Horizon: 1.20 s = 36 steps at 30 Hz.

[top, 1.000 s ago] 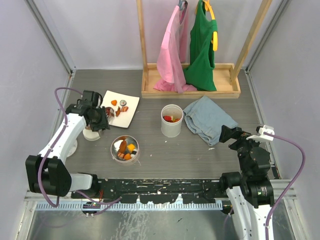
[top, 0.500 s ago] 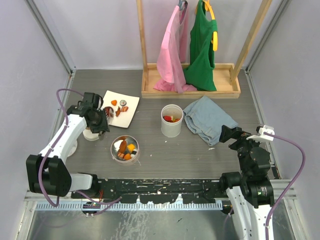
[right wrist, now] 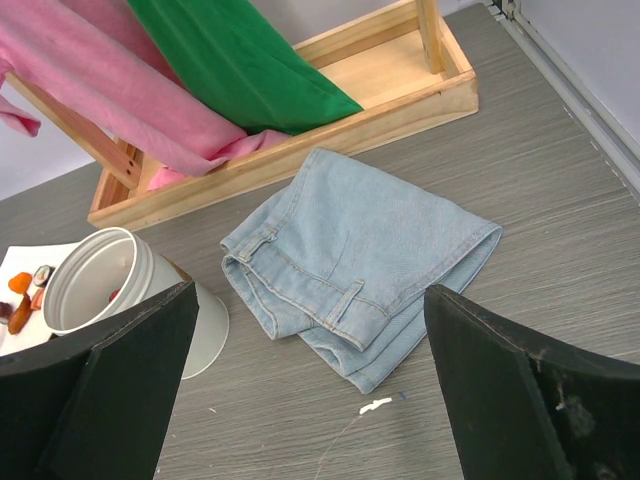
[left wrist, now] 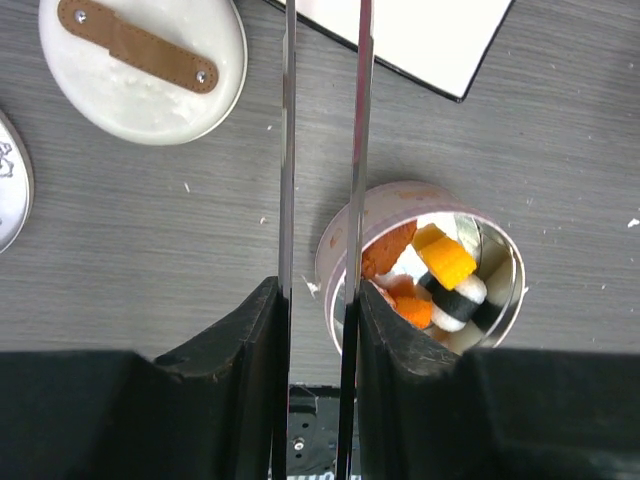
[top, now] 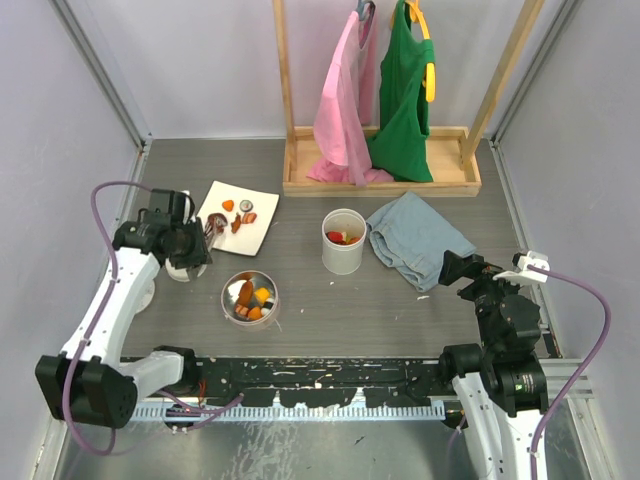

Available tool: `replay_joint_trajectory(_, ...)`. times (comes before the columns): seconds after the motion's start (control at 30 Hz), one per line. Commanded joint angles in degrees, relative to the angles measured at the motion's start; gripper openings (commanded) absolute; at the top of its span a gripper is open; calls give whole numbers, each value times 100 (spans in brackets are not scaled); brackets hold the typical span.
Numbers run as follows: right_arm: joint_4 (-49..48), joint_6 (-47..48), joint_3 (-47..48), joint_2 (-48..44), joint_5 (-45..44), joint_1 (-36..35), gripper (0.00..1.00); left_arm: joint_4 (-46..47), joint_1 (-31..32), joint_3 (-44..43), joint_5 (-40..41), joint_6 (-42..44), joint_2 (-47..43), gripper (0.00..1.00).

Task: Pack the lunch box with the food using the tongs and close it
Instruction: Pick up the fake food from the plate, then place the fake food in the packing box.

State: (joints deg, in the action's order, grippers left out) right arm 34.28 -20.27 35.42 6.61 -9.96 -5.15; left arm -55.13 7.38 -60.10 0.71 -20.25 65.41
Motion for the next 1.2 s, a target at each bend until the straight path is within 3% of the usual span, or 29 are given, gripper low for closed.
replay_joint_trajectory(0.0,-296,-21,38,-56,-101,-30,100,-411,-35,-277,-103,176,-500,25)
replay_joint_trajectory(0.53,-282,-30,46,-36,-90,-29,100,-1815,-8,-290,-1666,-46,-1937,21)
replay_joint_trajectory(1.17,-264,-46,54,10,-76,-30,100,-3108,205,-64,-2311,-284,-3144,21)
